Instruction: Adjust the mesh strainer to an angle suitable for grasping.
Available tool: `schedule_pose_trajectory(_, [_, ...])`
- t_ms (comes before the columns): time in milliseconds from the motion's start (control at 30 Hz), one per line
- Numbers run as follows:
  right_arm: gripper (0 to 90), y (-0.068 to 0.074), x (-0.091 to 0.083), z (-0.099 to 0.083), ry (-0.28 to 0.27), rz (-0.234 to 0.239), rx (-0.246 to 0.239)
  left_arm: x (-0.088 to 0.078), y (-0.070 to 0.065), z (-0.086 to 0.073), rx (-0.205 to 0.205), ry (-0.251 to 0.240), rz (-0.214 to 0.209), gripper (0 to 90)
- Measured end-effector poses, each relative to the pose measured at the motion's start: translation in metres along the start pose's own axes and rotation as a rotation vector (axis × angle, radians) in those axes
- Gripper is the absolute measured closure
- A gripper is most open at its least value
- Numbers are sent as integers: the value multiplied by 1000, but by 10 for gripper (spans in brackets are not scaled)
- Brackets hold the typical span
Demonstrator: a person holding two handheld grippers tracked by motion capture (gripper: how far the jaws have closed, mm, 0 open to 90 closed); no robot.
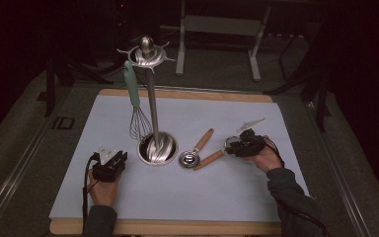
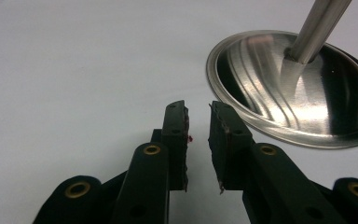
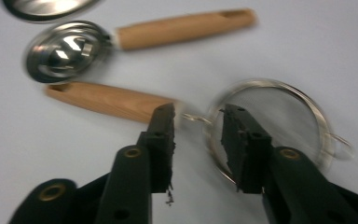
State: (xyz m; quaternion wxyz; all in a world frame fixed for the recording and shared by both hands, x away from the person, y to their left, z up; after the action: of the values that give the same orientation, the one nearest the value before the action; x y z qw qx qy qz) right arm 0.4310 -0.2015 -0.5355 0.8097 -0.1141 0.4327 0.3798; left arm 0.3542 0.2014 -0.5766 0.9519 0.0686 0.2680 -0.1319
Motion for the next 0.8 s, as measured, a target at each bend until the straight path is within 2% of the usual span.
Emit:
schedule_pose_trajectory(100, [567, 10, 7, 7, 10, 36, -31, 0, 0, 0, 1, -1, 0, 764])
schedule_pose_trajectory(300, [492, 14, 20, 13, 34, 74, -52, 0, 0, 0, -3, 0, 3, 743])
schedule_pose_trajectory(433, [415, 18, 29, 11, 85, 102, -96, 0, 0, 0, -3, 0, 2, 742])
schedule_pose_trajectory(500, [406, 20, 34, 9, 114, 91, -139, 0, 0, 0, -1, 1, 3, 741])
schedule_pose_trajectory(633, [396, 21, 40, 8, 153, 91, -187, 0, 0, 0, -1, 1, 2, 738])
schedule_pose_trajectory(800, [372, 21, 44, 8, 202, 116, -225, 0, 0, 0, -3, 0, 4, 736])
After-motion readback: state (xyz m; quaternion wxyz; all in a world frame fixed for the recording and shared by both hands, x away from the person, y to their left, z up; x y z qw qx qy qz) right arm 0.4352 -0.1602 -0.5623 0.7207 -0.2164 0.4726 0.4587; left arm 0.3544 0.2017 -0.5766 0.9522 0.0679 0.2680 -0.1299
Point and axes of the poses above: each handheld gripper's, and its own axes: x roughly forward along the jaws, z roughly out of its top, y roughly to its left, the point moved 7 cm from there along x, roughly forward along the jaws, and after that the axes turned 5 degrees about x, right-handed, at the moved point
